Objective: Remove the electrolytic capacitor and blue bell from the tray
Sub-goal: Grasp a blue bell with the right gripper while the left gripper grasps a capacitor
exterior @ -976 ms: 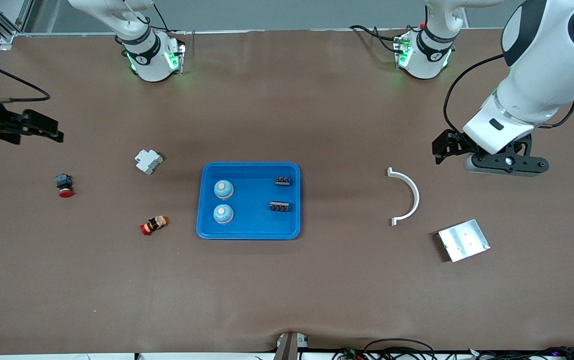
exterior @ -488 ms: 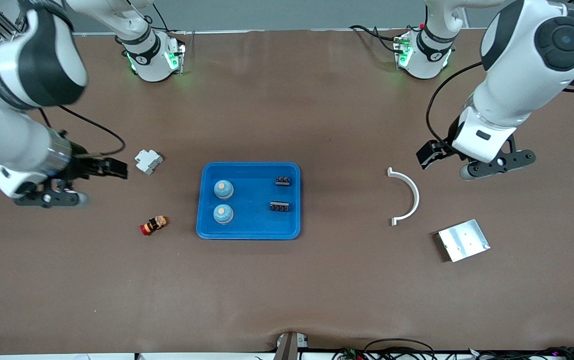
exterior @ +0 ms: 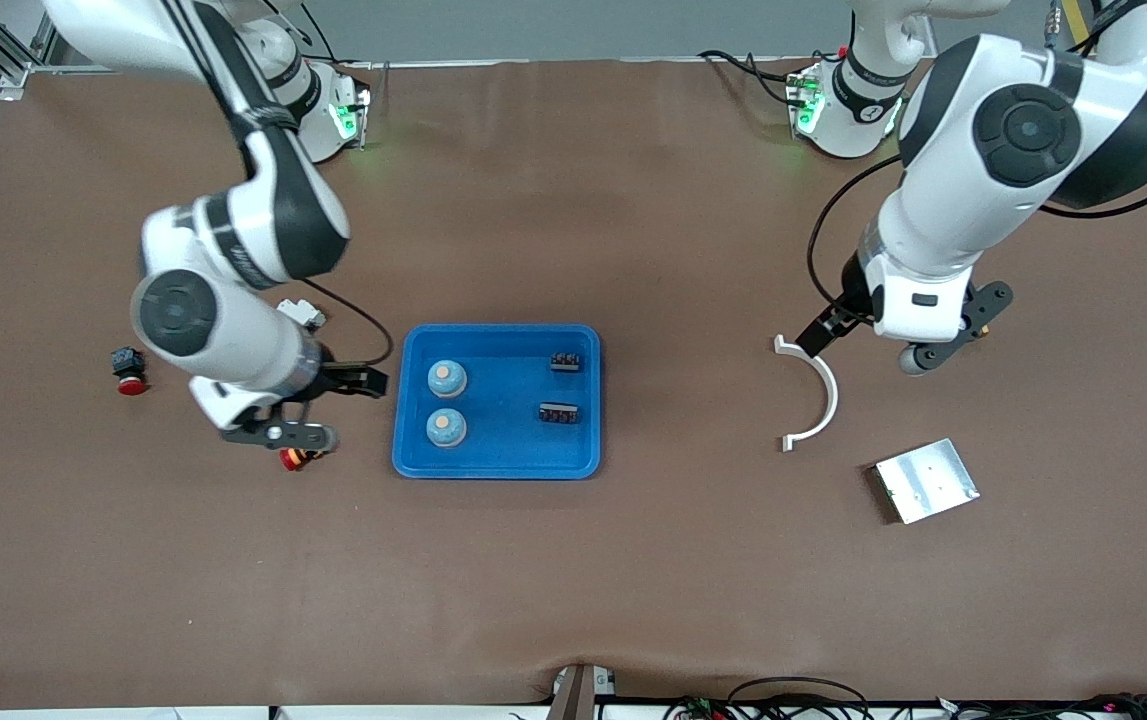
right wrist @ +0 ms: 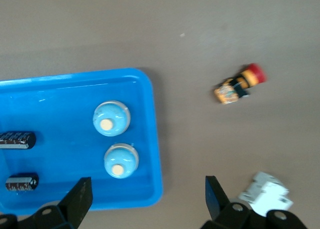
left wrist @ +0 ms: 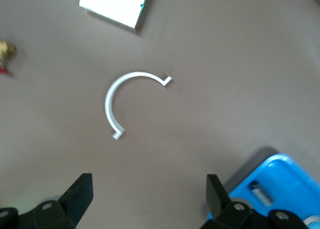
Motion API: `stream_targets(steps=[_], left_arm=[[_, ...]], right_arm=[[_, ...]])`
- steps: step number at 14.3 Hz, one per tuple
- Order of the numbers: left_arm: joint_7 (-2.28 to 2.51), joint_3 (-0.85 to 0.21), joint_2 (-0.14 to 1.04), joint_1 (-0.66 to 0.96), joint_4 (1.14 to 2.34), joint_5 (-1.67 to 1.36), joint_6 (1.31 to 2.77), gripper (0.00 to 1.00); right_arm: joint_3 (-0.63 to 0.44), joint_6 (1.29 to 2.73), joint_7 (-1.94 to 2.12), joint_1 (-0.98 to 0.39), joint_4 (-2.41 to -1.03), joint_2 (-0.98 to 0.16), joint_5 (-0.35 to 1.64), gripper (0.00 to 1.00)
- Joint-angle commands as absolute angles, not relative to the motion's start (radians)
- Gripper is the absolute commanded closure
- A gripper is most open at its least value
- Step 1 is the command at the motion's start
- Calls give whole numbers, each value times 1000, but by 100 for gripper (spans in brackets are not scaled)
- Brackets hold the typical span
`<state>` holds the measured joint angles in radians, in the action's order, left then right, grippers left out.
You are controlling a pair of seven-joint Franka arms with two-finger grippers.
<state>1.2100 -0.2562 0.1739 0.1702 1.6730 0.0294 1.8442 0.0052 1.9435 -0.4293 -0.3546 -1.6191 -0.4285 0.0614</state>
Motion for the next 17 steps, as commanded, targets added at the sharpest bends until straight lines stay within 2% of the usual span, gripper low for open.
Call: stream_targets(steps=[1, 5, 8, 11, 14, 17], left_arm=[[1469, -264, 265, 222, 1628, 55, 1878, 0], [1598, -265, 395, 262, 1547, 45, 1885, 0], [1715, -256, 510, 339, 1433, 52, 1885, 0], [1775, -253, 546, 365, 1424, 52, 1919, 0], [1818, -252, 592, 392, 1405, 72, 1954, 0], [1928, -252, 699, 426, 1309, 136, 1954, 0]], right_arm=[[-2, 2028, -459, -383, -1675, -454, 61, 0], [-2, 2173, -515, -459, -1772, -477, 61, 0], [-3, 2201, -518, -497, -1778, -505, 60, 0], [-3, 2295, -520, -514, -1859, -509, 60, 0], [-3, 2312, -557, -531, -1864, -525, 60, 0], [-3, 2324, -561, -525, -1864, -545, 60, 0]])
